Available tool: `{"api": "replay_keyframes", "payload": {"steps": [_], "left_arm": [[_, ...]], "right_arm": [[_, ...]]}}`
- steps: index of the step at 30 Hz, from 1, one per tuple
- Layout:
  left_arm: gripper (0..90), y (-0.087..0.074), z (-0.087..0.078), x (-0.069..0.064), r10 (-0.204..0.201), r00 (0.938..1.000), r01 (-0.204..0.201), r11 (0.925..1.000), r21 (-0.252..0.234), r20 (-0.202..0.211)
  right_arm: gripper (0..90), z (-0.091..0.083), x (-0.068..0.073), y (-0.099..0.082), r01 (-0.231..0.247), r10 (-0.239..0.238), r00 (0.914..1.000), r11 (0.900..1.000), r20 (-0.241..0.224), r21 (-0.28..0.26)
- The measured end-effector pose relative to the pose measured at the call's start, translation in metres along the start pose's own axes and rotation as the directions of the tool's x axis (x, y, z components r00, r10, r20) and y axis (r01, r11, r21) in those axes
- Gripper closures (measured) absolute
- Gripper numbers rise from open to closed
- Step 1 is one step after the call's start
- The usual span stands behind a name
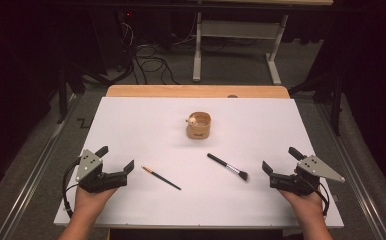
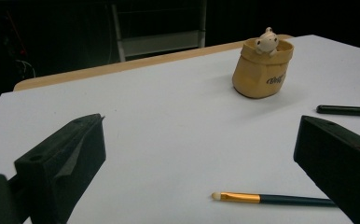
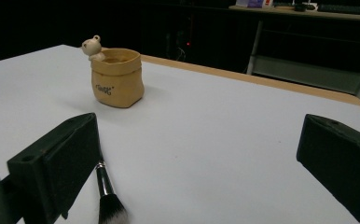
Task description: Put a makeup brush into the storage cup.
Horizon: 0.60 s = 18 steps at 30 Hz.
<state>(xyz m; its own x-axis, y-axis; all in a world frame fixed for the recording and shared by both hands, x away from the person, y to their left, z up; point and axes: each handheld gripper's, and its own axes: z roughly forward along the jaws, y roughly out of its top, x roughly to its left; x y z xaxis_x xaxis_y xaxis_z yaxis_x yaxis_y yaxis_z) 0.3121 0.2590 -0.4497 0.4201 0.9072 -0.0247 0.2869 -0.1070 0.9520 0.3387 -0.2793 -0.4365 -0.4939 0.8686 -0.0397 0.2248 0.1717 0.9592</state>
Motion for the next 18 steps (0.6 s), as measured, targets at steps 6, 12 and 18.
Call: {"api": "replay_keyframes", "payload": {"steps": [6,12,18], "left_arm": [[3.2,-0.0021,0.0027,0.0014,-0.006,1.0,0.006,0.9997,0.022,-0.001],[3.4,-0.0035,0.005,0.0023,-0.002,1.0,0.002,0.9988,0.048,-0.003],[3.4,-0.0047,0.0068,0.0046,-0.007,0.9998,0.008,0.9972,0.075,-0.016]], "right_arm": [[0.2,0.0019,0.0008,-0.0008,0.003,-0.003,1.0,1.0,-0.006,0.006],[0.2,0.0042,0.0018,-0.0017,0.002,-0.001,0.9999,0.9999,-0.013,0.014],[0.1,0.0047,0.0024,-0.0021,0.001,-0.001,0.9999,0.9998,-0.01,0.02]]}}
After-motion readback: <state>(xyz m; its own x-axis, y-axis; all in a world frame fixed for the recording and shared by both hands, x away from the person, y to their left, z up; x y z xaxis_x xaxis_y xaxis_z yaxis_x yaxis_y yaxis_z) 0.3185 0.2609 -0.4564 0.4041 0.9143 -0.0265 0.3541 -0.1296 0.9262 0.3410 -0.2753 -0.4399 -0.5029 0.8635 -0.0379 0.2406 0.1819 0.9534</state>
